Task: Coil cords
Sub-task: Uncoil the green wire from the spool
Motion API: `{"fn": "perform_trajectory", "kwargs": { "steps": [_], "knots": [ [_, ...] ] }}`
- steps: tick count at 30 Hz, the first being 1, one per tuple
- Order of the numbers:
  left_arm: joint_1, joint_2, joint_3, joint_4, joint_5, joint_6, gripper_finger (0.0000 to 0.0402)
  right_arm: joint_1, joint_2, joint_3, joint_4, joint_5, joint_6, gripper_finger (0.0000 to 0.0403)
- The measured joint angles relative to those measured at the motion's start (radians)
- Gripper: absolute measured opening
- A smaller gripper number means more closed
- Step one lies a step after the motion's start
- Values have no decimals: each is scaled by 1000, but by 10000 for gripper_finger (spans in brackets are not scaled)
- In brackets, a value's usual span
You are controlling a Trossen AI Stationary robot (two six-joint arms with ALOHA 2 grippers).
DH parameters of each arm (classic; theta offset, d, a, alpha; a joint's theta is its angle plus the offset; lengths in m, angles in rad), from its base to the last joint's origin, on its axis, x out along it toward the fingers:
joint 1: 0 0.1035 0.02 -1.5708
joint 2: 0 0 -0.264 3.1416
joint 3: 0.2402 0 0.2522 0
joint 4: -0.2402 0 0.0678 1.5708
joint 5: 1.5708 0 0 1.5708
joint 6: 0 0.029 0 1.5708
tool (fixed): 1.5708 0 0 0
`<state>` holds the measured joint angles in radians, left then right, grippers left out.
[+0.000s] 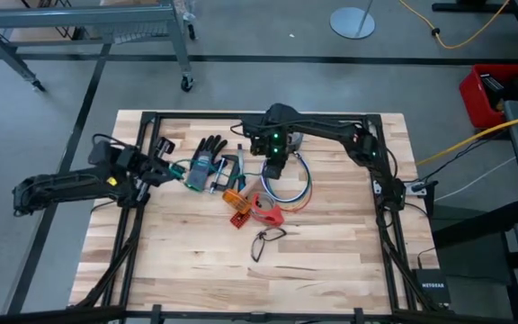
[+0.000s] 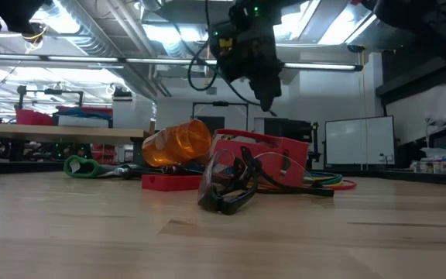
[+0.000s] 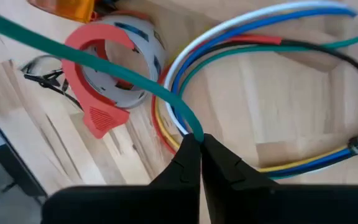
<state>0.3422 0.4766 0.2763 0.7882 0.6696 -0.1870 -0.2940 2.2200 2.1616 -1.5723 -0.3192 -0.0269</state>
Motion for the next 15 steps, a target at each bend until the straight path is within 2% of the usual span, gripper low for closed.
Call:
{"fn": "perform_trajectory", "kwargs": {
  "steps": [8, 15],
  "knots": [
    [143, -99, 0, -295, -6, -15, 0, 6, -57, 0, 1, -6, 2, 3],
    [228, -205, 0, -501, -5, -15, 0, 6, -183, 0, 1, 5, 3, 3]
  ]
}}
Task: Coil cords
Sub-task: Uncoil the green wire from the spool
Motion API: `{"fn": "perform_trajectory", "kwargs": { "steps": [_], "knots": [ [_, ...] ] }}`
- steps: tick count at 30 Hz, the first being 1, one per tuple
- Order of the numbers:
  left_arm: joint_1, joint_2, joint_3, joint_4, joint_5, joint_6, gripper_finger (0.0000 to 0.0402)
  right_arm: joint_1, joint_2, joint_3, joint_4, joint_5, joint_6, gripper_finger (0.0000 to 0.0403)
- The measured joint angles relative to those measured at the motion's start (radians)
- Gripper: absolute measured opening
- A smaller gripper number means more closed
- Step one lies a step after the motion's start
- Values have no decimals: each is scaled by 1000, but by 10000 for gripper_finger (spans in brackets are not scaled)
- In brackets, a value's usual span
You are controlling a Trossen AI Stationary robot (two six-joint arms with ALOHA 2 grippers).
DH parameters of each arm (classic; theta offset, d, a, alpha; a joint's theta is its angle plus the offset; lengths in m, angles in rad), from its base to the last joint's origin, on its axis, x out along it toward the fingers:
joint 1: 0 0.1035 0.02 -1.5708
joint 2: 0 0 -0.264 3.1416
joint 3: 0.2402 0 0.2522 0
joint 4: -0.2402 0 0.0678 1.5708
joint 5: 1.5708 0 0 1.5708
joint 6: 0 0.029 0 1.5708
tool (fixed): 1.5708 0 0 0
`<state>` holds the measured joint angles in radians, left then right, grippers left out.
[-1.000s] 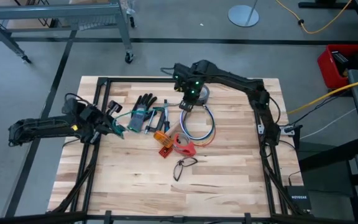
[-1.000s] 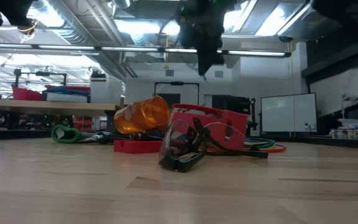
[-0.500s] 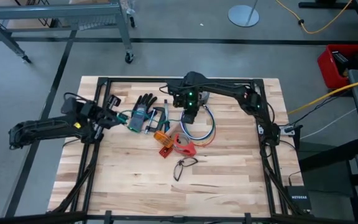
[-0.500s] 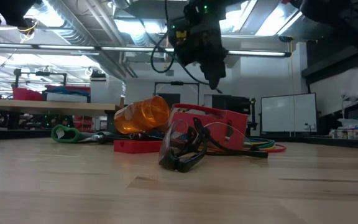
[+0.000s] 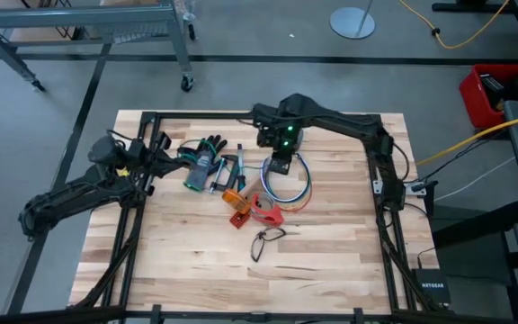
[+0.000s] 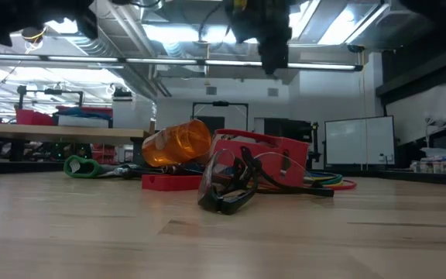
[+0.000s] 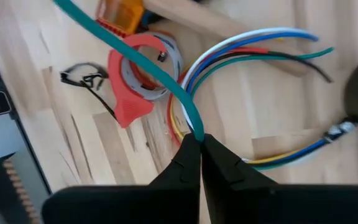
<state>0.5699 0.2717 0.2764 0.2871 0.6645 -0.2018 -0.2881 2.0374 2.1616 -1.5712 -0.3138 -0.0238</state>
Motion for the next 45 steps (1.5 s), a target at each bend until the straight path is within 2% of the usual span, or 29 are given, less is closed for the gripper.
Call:
{"fn": "perform_trajectory", "kwargs": {
  "steps": [5, 9, 13, 19, 26, 32, 38, 45],
  "knots": [
    [24, -31, 0, -105, 0, 0, 0, 1, -141, 0, 0, 68, 0, 3],
    [29, -30, 0, -165, 0, 19, 0, 1, -280, -60, 2, 201, 20, 3],
    [28, -26, 0, -215, 0, 22, 0, 1, -436, -210, 0, 304, 102, 3],
    [25, -25, 0, -288, 11, -16, 0, 1, -664, -522, 27, 306, 229, 3],
    [-25, 36, 0, -350, 84, -254, 0, 0, -870, -841, 308, 295, 281, 3],
    [-117, 176, 0, -381, 87, -383, 0, 0, -921, -1032, 652, 298, 282, 3],
    [-231, 357, 0, -259, 85, -385, 0, 0, -901, -1191, 1001, 295, 282, 3],
    [-350, 547, 0, 168, 130, -402, 0, 0, -835, -1271, 1252, 304, 330, 3]
  ]
}}
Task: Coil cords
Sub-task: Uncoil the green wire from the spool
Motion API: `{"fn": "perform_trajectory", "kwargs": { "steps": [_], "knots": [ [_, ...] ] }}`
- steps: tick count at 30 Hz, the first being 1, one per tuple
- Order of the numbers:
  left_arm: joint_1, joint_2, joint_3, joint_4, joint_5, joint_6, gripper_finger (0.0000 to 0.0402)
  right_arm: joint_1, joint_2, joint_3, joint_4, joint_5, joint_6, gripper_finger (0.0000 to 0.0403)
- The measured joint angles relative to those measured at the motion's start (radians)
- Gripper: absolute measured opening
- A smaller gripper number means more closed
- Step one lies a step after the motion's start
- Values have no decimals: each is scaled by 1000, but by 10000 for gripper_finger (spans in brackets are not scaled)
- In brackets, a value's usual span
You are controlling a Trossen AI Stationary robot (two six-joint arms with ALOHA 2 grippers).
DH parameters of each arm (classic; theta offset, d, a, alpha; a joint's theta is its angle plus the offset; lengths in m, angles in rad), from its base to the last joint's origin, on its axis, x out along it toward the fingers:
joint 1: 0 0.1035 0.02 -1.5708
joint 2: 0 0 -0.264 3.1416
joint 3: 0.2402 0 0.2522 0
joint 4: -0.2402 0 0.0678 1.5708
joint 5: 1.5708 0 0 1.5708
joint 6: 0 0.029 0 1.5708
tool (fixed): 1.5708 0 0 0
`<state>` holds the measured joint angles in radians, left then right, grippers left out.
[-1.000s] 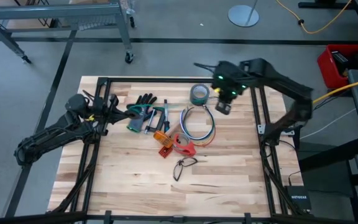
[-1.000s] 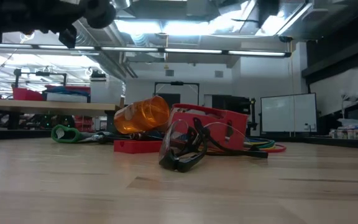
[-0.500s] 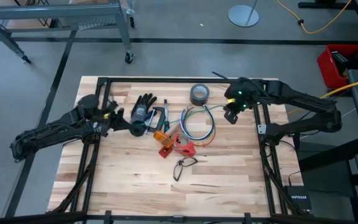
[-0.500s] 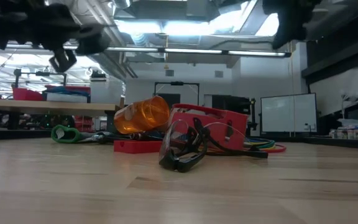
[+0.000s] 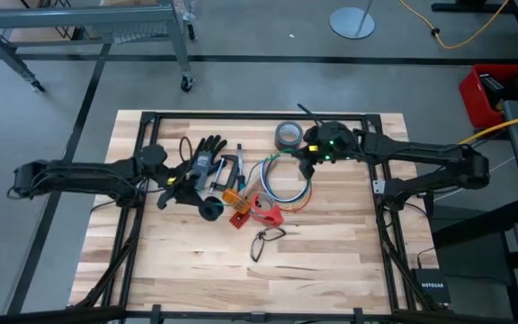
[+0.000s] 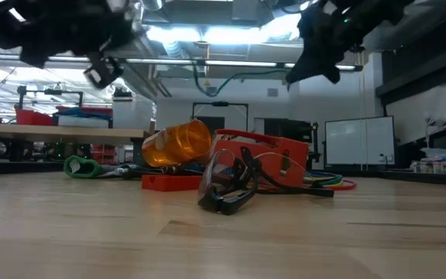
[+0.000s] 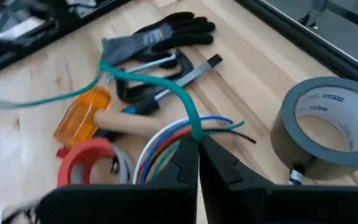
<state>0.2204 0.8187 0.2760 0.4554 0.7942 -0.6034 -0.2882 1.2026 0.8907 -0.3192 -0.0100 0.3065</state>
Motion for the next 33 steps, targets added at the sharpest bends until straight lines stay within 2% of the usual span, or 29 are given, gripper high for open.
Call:
{"fn": "perform_trajectory", "kwargs": {
  "steps": [7, 12, 18, 22, 26, 29, 33],
  "knots": [
    [-75, 142, 0, 459, 0, -2, 0, 0, 123, -1, 162, -6, 60, 3],
    [-107, 202, 0, 694, 6, -3, 0, 0, 224, -1, 259, -8, 104, 3],
    [-141, 218, 0, 920, 30, -41, 0, 1, 315, -1, 304, -8, 116, 3],
    [-153, 219, 0, 1040, 29, -30, 0, 2, 350, -1, 356, -55, 116, 3],
    [-155, 219, 0, 1095, 28, 50, 0, 2, 368, -1, 395, -116, 116, 3],
    [-155, 219, 0, 1089, 31, 109, 0, 2, 372, -1, 396, -142, 116, 3],
    [-156, 218, 0, 1033, 39, 106, 0, 0, 375, -1, 408, -157, 116, 7]
  ]
}}
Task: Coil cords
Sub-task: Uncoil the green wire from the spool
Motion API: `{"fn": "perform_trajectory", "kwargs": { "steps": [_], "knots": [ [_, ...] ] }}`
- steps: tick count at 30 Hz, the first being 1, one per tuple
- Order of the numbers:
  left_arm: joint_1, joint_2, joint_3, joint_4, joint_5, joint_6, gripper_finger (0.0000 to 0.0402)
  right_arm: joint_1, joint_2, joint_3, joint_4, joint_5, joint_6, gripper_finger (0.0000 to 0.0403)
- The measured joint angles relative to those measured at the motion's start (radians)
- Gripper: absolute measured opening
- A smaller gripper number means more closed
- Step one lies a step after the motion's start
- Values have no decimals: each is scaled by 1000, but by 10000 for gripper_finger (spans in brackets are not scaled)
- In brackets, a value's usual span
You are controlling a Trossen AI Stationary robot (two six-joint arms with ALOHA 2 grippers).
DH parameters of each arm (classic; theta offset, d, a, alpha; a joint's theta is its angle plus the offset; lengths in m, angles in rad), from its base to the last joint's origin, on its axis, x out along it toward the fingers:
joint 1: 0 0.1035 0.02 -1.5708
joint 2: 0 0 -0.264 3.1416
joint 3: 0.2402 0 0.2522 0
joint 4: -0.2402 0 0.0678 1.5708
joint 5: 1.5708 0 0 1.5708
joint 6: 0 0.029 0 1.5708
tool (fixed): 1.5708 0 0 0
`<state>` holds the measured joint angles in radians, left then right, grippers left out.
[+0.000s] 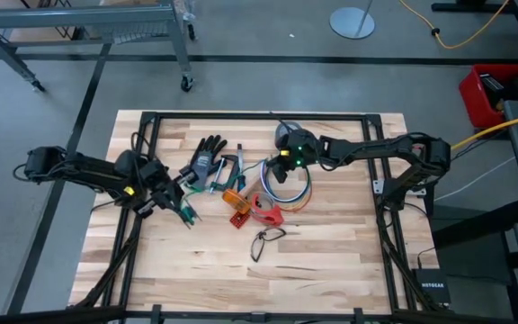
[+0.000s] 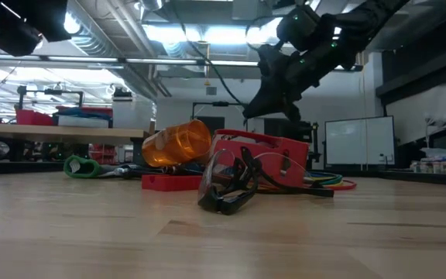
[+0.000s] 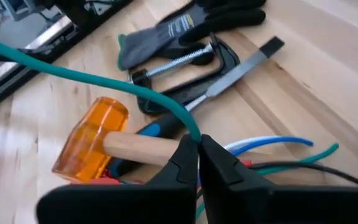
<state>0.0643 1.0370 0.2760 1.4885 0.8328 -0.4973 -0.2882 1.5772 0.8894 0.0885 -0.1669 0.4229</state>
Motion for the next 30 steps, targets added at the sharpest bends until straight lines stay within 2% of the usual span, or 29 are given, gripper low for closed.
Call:
{"fn": "perform_trajectory", "kwargs": {
  "steps": [5, 12, 16, 20, 25, 28, 30],
  "knots": [
    [0, 0, 0, -13, -2, -23, 0, 0, 0, 0, 49, -3, 0, 40],
    [1, 0, 0, 0, -9, -13, 0, 0, 0, 0, 87, -10, 4, 122],
    [3, -4, 0, 33, -36, 15, 0, 0, 0, 0, 88, -85, 49, 158],
    [19, -9, 0, 41, -36, -23, 0, 0, -1, 0, 119, -196, 52, 171],
    [40, -9, 0, 37, -34, -68, 0, 1, -1, 0, 310, -314, 52, 172],
    [43, -9, 0, 33, -33, -68, 0, 12, -2, 0, 458, -317, 50, 172],
    [43, -8, 0, 32, -33, -65, 0, 24, -2, 4, 517, -270, 34, 172]
  ]
}}
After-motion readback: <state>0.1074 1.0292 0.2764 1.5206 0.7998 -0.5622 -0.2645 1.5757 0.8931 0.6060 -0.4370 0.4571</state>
